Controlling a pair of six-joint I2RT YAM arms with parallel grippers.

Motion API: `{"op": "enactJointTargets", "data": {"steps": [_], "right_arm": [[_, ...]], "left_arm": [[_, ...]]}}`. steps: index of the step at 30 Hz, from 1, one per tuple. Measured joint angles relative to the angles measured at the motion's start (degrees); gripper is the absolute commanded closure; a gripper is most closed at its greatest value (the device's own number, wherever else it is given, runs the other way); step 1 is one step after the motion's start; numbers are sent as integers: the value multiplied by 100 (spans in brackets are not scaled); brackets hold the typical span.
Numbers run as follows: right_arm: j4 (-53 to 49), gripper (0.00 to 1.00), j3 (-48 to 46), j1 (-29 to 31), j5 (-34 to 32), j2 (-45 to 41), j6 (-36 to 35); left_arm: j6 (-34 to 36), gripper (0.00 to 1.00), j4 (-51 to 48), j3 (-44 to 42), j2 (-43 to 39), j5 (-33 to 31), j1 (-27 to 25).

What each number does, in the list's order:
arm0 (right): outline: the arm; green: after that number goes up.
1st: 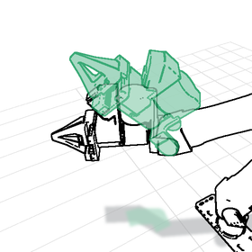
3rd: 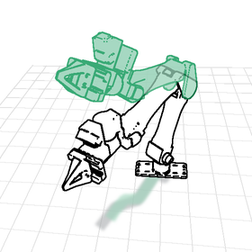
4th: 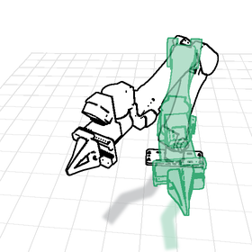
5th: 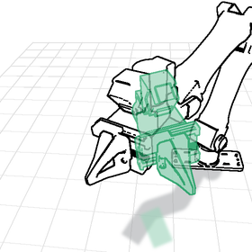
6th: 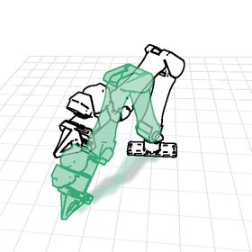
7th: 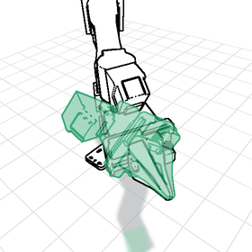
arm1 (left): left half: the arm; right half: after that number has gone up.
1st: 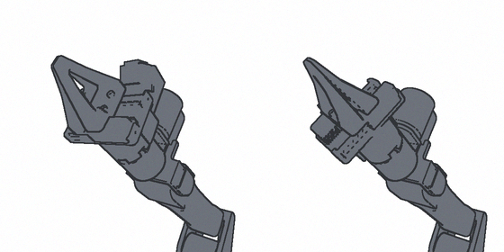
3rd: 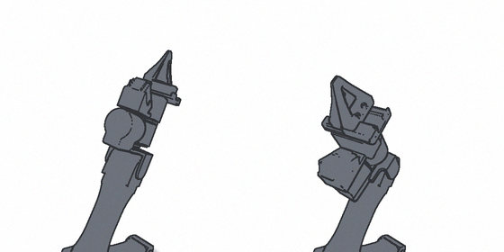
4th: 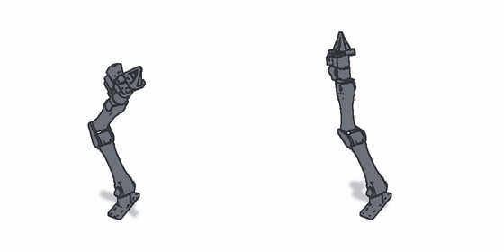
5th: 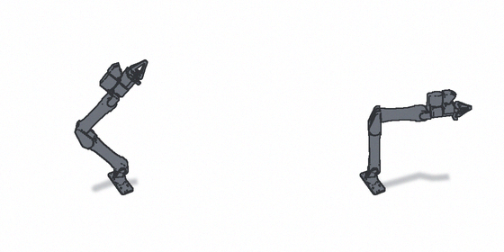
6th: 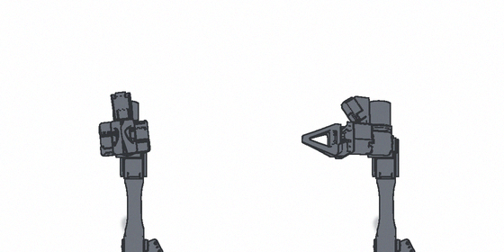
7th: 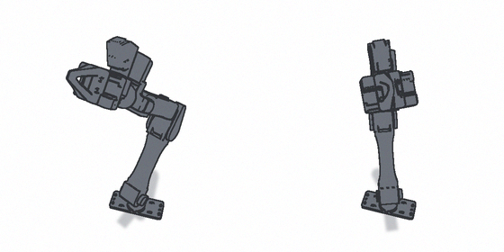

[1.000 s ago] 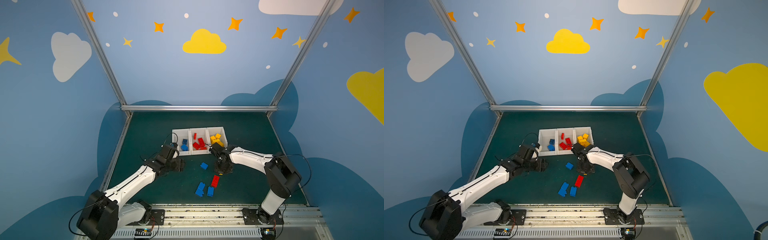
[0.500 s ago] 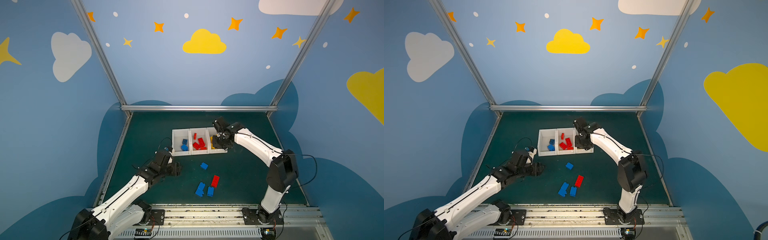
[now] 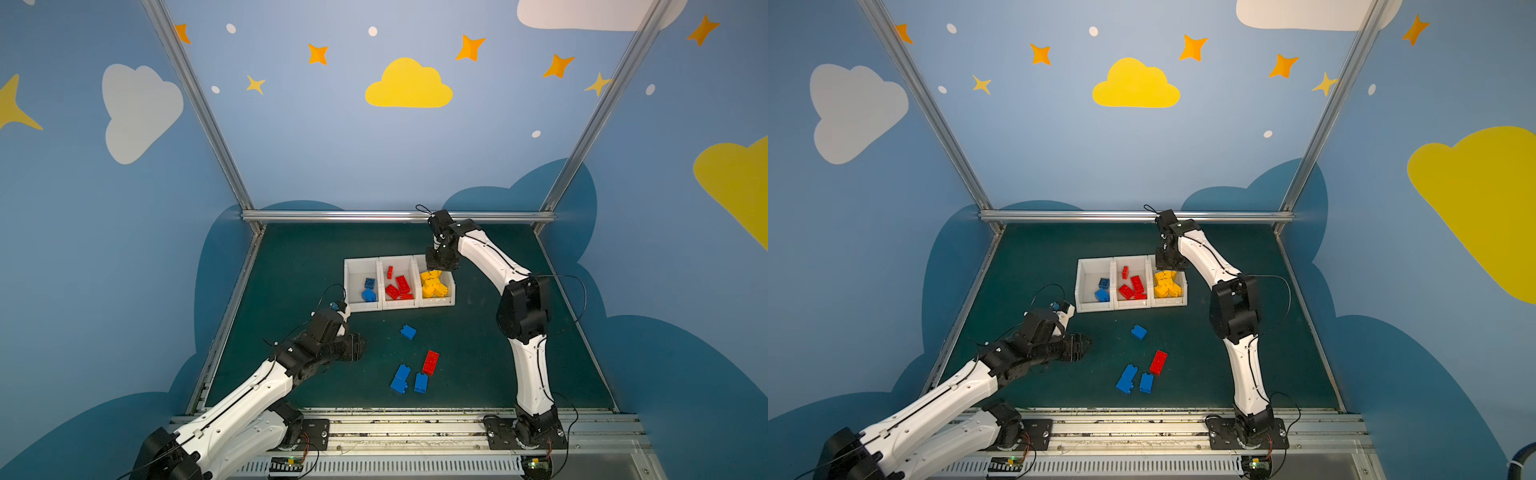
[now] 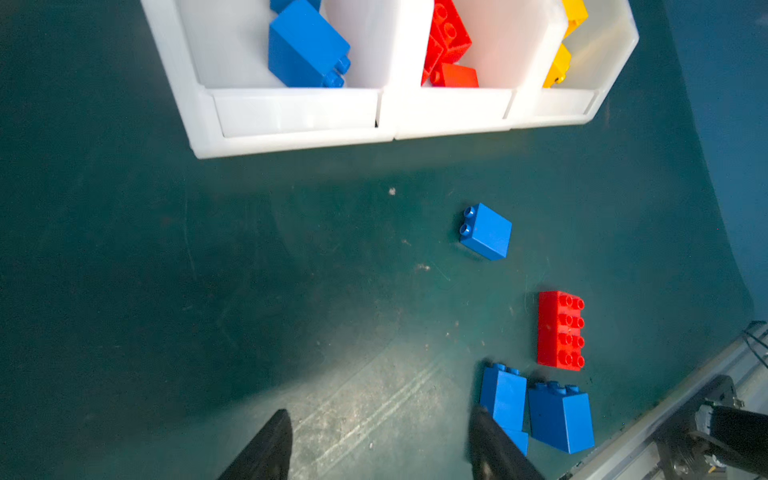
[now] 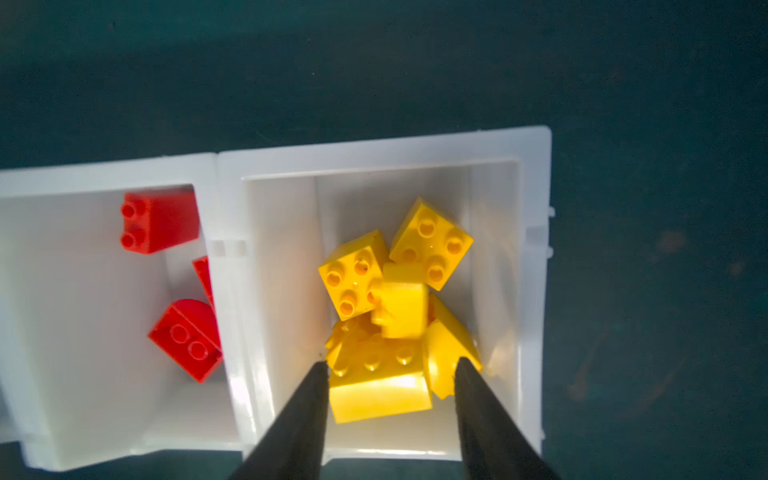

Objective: Sort the legos into containers by color
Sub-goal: 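Carry the small yellow brick into the compartment nearest the right arm and release, then close the left gripper on a blue brick while the right gripper draws back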

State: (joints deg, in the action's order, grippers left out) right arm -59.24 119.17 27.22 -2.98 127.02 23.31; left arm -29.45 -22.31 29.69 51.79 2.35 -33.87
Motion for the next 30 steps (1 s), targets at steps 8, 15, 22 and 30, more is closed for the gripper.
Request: {"op": "enactJointTargets", "data": {"steps": [8,15,22,30], "right_arm": [[-31,39,-17,-24,81,-52,-11],[0,39,-442,-39,166,-437,-2],[173,39,-1187,-42,282,-1086,46],[446,39,-2638,-42,369,-2203,155]], "left_arm": [[-42,31,13,-4,234,-15,-393],[-35,30,48,9,570,-55,-776],[72,30,59,212,1158,-63,-1174],[278,31,127,837,2144,-46,-1580]]}}
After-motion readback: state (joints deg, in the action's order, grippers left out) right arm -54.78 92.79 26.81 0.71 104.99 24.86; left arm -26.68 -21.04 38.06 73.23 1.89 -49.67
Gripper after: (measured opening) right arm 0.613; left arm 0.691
